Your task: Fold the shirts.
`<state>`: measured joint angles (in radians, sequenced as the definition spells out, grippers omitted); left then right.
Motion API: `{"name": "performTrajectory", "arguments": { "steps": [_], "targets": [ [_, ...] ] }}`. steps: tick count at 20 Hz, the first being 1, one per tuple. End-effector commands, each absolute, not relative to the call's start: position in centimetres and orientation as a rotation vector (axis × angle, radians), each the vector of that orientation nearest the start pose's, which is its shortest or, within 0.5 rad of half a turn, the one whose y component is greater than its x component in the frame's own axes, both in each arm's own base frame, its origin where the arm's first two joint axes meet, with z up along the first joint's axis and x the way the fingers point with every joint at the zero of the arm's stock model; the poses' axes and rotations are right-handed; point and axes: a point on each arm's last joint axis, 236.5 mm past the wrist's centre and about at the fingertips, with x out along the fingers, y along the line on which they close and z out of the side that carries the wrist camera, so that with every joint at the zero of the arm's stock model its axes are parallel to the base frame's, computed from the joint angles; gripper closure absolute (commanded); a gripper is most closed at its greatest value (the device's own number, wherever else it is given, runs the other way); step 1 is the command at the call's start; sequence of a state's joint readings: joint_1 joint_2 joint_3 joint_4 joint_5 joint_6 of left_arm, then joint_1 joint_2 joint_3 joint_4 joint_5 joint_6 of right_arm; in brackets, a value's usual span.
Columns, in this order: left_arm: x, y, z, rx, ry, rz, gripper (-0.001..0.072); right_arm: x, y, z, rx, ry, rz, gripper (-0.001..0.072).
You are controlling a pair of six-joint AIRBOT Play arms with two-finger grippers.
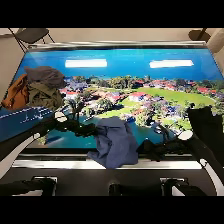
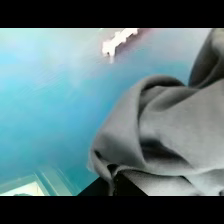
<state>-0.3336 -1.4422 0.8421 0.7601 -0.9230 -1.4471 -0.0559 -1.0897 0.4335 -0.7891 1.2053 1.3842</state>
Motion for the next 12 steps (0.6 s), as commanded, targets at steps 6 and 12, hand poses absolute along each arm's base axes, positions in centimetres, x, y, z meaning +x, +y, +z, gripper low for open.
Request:
{"name": "performTrajectory", "arguments": {
  "steps": [6,12],
  "targets": [
    [29.4,-24.6,-6.4,-0.507,1.449,-0.546,0.0675,19.6,18.5,-9.4,0.689,1.603,0.329,0.067],
    [32.7,-23.6,2.9,-0.308,1.146,-0.637,0.0677,25.9,15.6,-2.0,0.269,1.382,0.444,0.0673]
  ]
}}
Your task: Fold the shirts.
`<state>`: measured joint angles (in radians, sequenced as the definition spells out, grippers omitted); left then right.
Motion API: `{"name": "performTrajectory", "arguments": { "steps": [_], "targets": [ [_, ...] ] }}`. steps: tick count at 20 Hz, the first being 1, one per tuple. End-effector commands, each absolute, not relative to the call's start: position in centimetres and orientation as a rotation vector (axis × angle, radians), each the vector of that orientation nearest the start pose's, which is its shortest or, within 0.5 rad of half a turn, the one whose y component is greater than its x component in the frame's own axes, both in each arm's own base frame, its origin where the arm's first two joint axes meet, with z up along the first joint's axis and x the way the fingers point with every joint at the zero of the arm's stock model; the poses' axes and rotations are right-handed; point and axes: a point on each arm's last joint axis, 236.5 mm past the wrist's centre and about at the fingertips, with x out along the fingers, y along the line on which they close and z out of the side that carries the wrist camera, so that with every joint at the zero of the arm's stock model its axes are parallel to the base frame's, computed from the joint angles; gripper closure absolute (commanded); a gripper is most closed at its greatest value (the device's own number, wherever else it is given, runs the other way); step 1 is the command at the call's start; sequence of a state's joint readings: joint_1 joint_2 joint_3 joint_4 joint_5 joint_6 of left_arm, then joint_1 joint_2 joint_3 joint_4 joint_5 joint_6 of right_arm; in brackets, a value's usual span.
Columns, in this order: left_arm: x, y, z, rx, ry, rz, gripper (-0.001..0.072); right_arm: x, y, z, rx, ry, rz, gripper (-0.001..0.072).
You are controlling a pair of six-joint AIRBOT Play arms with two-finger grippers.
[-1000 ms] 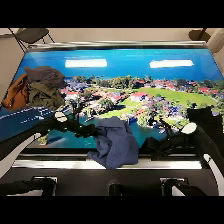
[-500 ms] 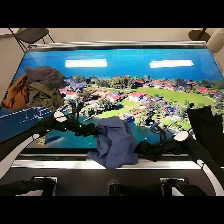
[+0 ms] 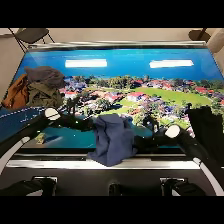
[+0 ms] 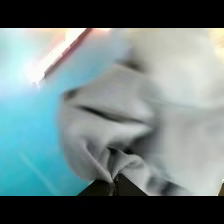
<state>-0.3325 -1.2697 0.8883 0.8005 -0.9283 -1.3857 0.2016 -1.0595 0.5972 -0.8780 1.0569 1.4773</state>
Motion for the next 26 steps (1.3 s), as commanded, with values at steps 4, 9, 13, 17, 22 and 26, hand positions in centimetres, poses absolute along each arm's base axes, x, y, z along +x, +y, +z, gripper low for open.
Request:
{"name": "performTrajectory", "arguments": {
  "steps": [4,9,13,17,22,26],
  "targets": [
    [36.4,-17.4,20.4,-0.174,0.688,-0.47,0.0677,35.0,6.3,17.1,-0.084,0.797,0.147,0.0673],
    [29.2,-13.1,44.0,-0.229,0.095,-0.472,0.0677,30.5,6.1,41.4,0.019,0.152,0.192,0.0672],
    [23.0,-14.4,49.4,-0.234,-0.039,-0.599,0.0677,25.5,8.9,46.7,0.152,0.019,0.354,0.0673],
    [22.1,-14.1,49.4,-0.221,-0.041,-0.598,0.0677,24.0,8.6,44.7,0.125,0.104,0.348,0.0673],
    [28.0,-15.4,39.6,-0.105,0.299,-0.531,0.0675,24.3,8.8,32.0,0.093,0.666,0.309,0.0672],
    [35.6,-18.3,22.6,-0.024,0.711,-0.499,0.0675,24.9,8.9,18.2,0.042,1.209,0.259,0.0672]
  ]
}}
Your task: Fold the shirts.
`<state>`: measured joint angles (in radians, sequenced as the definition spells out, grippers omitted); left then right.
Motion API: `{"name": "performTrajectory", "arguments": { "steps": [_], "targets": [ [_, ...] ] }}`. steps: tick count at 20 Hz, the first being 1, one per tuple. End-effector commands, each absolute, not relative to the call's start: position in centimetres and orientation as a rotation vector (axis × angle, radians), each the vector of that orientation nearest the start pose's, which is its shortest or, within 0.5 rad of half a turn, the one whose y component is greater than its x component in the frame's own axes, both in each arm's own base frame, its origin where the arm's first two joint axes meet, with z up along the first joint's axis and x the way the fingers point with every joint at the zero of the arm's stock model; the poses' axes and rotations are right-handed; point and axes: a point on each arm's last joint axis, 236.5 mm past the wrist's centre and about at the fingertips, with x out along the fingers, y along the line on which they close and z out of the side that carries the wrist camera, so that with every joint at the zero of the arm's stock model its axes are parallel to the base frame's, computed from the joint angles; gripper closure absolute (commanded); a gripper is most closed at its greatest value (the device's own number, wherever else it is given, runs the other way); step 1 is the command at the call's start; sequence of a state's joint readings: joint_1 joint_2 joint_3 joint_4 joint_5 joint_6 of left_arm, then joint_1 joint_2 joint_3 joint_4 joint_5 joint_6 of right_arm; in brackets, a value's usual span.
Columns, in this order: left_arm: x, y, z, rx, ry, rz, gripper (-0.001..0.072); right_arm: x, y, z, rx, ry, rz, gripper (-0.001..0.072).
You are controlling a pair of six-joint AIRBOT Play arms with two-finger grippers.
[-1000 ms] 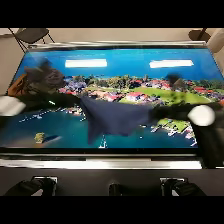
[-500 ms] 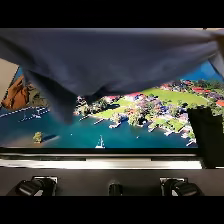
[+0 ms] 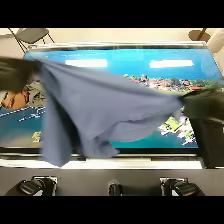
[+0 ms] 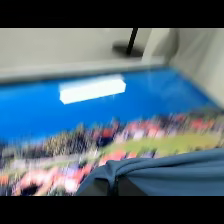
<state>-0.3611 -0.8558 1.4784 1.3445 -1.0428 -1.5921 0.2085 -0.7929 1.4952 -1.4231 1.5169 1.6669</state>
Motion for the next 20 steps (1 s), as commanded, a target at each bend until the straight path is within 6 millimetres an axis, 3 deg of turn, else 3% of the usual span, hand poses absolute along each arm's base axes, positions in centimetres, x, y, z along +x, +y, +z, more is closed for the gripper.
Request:
{"name": "performTrajectory", "arguments": {
  "steps": [1,2,4,6,7,8,9,10,11,12,14,16,17,18,20],
  "targets": [
    [37.0,-18.8,17.9,-0.014,0.81,-0.488,0.0675,26.4,9.2,15.1,0.049,1.253,0.248,0.0671],
    [38.0,-19.7,13.0,-0.034,0.915,-0.488,0.0674,28.2,9.5,12.4,0.062,1.264,0.237,0.0671],
    [38.9,-22.3,5.7,-0.127,1.094,-0.509,0.0674,32.2,10.3,7.1,0.12,1.247,0.194,0.0671],
    [40.0,-24.2,1.1,-0.209,1.194,-0.511,0.0674,35.4,10.8,3.3,0.197,1.235,0.133,0.0671],
    [40.4,-24.7,-0.2,-0.233,1.227,-0.512,0.0672,36.7,11.0,2.0,0.223,1.227,0.112,0.0671],
    [40.8,-25.3,-0.7,-0.257,1.242,-0.518,0.0626,38.0,11.1,1.1,0.248,1.211,0.096,0.0671],
    [41.3,-25.8,-0.5,-0.265,1.24,-0.526,0.0399,38.7,11.3,0.5,0.273,1.201,0.085,0.065],
    [41.7,-25.7,0.4,-0.261,1.234,-0.535,0.012,39.3,11.4,0.4,0.299,1.187,0.07,0.0476],
    [42.1,-25.1,1.6,-0.245,1.227,-0.542,0.0005,39.7,11.4,1.0,0.313,1.17,0.064,0.0195],
    [42.4,-23.6,2.9,-0.206,1.235,-0.536,0.0006,40.0,11.2,2.1,0.299,1.153,0.065,0.0102],
    [42.3,-18.7,5.5,-0.115,1.283,-0.487,0.0006,41.5,9.5,6.1,0.283,1.091,0.067,0.0092],
    [41.0,-13.5,7.5,-0.105,1.335,-0.406,0.0006,43.4,5.5,11.0,0.319,0.999,0.064,0.0092],
    [39.4,-11.5,8.0,-0.126,1.365,-0.378,0.0006,43.8,2.6,12.3,0.35,0.974,0.031,0.0094],
    [38.1,-10.1,8.2,-0.139,1.377,-0.359,0.0006,43.6,-0.7,12.6,0.384,0.971,-0.02,0.0096],
    [34.3,-8.1,6.6,-0.168,1.43,-0.327,0.0006,41.2,-5.8,10.5,0.424,1.07,-0.108,0.0097]
  ]
}}
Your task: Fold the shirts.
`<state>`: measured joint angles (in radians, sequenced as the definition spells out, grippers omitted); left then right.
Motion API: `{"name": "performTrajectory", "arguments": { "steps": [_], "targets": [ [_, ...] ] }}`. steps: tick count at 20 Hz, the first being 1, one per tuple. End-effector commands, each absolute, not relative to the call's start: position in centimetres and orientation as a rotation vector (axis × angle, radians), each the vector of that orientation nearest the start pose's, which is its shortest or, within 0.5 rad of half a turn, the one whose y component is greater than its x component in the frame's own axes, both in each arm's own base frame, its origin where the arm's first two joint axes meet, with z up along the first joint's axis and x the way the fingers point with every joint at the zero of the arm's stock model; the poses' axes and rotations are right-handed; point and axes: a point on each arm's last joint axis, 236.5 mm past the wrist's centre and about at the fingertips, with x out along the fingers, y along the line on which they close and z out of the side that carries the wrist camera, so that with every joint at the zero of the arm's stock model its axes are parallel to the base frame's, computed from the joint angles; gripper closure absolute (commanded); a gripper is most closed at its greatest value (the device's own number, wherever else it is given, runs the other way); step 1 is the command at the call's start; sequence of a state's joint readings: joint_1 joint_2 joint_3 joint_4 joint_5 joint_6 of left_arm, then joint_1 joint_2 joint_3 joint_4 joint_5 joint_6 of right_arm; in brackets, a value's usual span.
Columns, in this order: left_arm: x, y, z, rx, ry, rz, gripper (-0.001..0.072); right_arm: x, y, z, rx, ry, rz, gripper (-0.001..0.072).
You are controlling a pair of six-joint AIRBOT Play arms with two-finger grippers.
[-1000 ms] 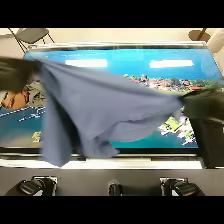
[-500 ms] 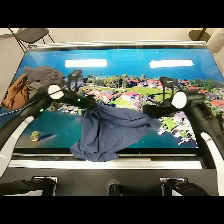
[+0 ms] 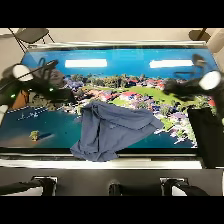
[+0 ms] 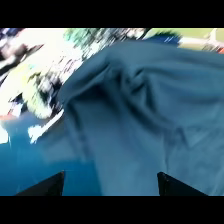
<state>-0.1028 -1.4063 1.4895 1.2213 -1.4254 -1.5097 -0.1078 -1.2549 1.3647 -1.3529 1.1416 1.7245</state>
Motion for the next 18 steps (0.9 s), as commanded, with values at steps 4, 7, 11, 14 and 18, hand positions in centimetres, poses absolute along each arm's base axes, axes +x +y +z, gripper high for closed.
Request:
{"name": "performTrajectory", "arguments": {
  "steps": [4,7,11,14,18],
  "targets": [
    [23.4,-8.7,-2.6,-0.285,1.647,-0.3,0.0007,35.8,-7.8,3.7,0.529,1.353,-0.125,0.0098],
    [19.4,-10.9,-6.7,-0.43,1.692,-0.322,0.0013,34.3,-4.9,0.9,0.593,1.459,-0.001,0.0095],
    [18.8,-12.7,-8.3,-0.518,1.685,-0.364,0.0016,33.1,-3.9,-0.8,0.613,1.524,0.039,0.0094],
    [18.1,-13.3,-8.9,-0.503,1.728,-0.381,0.0068,33.3,-4.0,-1.2,0.61,1.515,0.037,0.0094],
    [16.8,-14.8,-9.7,-0.434,1.776,-0.429,0.0076,33.4,-3.6,-2.2,0.633,1.542,0.055,0.0093]
  ]
}}
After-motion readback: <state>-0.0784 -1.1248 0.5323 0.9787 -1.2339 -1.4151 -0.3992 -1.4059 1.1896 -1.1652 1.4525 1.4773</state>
